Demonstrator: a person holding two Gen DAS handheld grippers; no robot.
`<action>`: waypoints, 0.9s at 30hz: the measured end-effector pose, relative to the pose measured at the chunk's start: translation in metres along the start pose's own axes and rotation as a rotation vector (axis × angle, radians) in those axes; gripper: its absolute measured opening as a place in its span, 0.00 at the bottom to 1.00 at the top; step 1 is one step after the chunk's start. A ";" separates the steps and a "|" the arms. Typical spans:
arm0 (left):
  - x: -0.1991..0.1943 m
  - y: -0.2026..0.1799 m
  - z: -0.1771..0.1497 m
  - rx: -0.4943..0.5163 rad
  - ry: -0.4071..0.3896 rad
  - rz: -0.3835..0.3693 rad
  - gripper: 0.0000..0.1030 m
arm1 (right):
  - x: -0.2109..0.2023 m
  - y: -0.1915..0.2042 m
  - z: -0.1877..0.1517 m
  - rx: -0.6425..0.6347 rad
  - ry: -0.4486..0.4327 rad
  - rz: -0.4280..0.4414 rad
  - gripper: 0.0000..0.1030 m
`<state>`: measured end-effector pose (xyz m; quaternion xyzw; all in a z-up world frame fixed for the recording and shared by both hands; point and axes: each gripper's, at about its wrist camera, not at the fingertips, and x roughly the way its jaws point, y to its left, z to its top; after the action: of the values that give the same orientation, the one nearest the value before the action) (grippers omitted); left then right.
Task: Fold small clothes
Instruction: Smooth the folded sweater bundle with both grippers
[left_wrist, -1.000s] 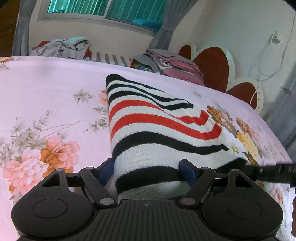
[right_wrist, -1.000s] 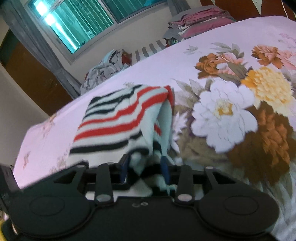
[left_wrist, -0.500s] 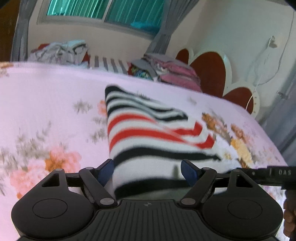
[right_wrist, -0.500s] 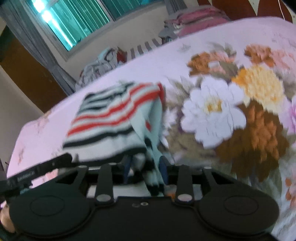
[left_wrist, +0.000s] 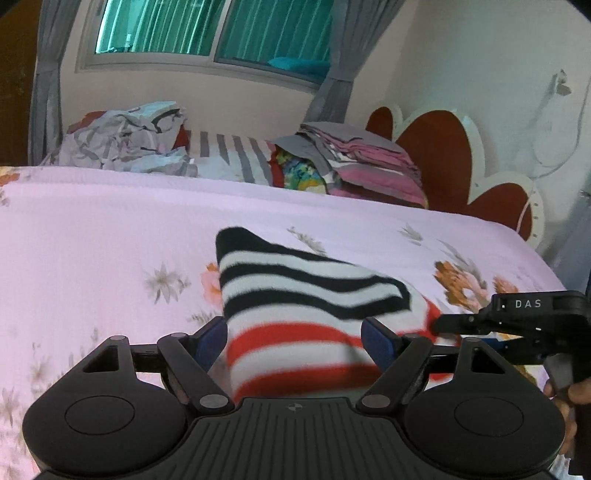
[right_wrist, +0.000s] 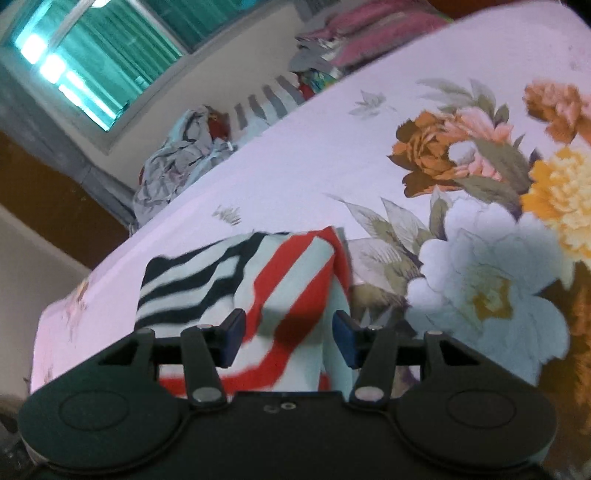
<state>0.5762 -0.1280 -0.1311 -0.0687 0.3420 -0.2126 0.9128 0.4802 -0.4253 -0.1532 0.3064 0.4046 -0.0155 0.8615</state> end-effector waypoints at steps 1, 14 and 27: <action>0.004 0.001 0.003 -0.005 0.003 0.005 0.76 | 0.005 -0.001 0.003 0.007 0.004 0.004 0.50; 0.061 0.003 0.004 -0.010 0.082 0.058 0.76 | 0.020 0.036 -0.004 -0.374 -0.134 -0.165 0.14; 0.063 0.005 0.002 0.017 0.082 0.069 0.76 | 0.010 0.044 -0.008 -0.479 -0.209 -0.243 0.26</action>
<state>0.6214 -0.1506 -0.1686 -0.0403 0.3796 -0.1867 0.9052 0.4935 -0.3837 -0.1414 0.0402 0.3396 -0.0539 0.9382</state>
